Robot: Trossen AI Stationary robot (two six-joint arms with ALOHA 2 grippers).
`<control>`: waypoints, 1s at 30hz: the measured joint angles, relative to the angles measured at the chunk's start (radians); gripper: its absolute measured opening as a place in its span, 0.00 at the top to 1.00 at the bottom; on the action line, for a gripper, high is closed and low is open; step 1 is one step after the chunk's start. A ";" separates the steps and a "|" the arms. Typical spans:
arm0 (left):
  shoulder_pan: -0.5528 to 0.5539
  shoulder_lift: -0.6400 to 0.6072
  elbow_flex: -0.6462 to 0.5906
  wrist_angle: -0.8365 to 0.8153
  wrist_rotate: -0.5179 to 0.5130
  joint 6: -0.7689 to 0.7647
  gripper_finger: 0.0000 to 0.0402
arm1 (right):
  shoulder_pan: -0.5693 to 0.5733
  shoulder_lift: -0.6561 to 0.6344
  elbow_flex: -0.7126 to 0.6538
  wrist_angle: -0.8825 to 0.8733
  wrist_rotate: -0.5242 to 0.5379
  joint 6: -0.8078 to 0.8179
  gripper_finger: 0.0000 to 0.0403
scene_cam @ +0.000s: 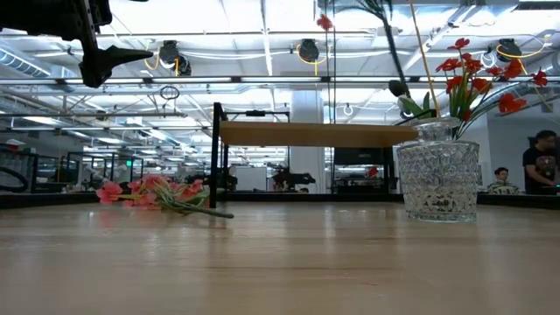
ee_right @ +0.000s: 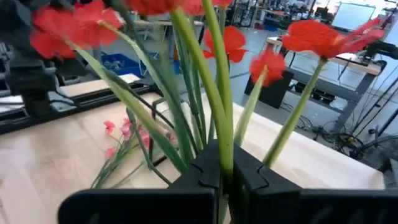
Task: Pick and place flowers into a vace then onto a shelf
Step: Put the orange flowers into the bottom transparent bin
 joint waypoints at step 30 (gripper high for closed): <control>0.000 0.000 0.000 0.000 -0.063 -0.004 0.13 | 0.023 -0.074 -0.158 -0.073 -0.035 0.225 1.00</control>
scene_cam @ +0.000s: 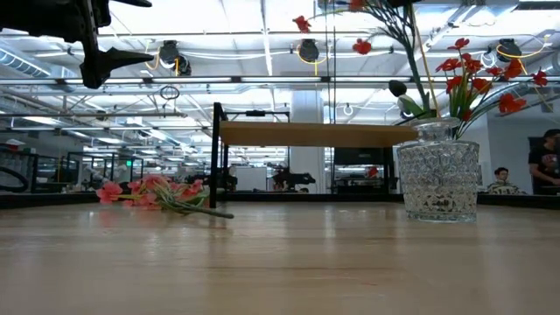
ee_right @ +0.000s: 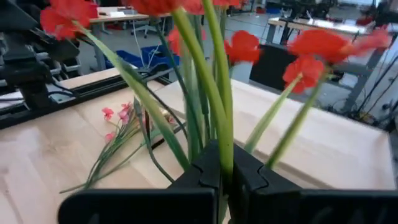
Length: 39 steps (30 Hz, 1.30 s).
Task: Pick and place flowers into a vace then onto a shelf
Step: Put the orange flowers into the bottom transparent bin
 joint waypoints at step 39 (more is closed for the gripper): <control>0.000 0.000 0.000 -0.022 -0.015 -0.016 0.13 | -0.016 -0.027 -0.249 0.321 -0.054 -0.055 0.98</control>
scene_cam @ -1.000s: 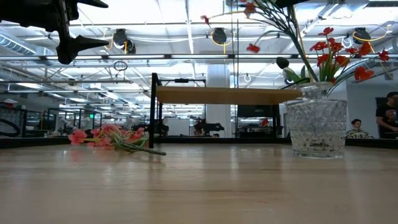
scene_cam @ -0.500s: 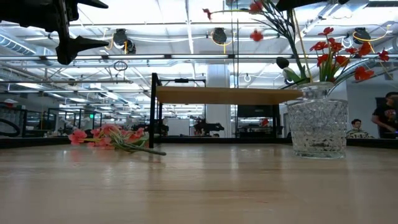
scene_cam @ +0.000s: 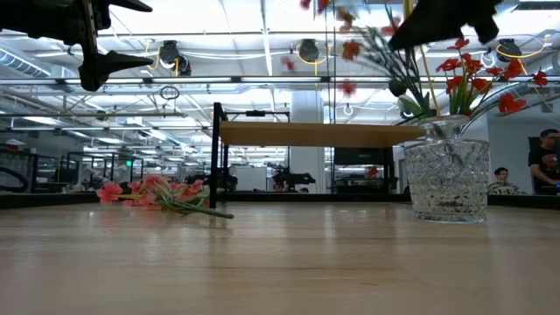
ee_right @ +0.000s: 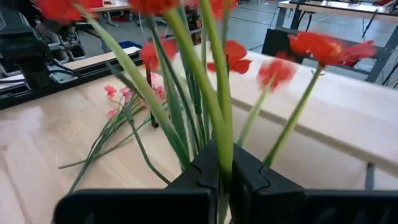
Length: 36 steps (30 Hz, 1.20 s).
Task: Pick and place flowers into a vace then onto a shelf
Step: Put the orange flowers into the bottom transparent bin, then put the pink flowers into the bottom transparent vase
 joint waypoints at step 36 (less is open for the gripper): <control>0.000 0.000 0.000 -0.033 0.000 -0.002 0.13 | 0.169 -0.011 -0.254 1.095 0.119 -0.512 0.73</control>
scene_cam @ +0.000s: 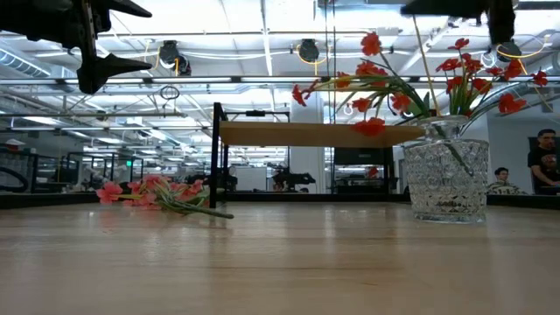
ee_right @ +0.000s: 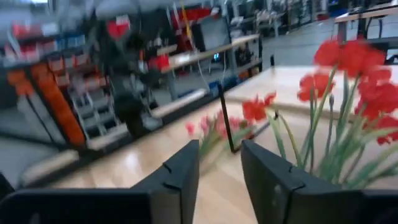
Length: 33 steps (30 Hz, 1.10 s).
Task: Pick and place flowers into a vace then onto a shelf
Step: Put the pink flowers into the bottom transparent vase
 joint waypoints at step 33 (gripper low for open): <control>0.000 0.000 0.000 0.123 -0.042 0.047 0.13 | -0.564 0.199 0.663 -0.353 -0.990 -0.029 0.69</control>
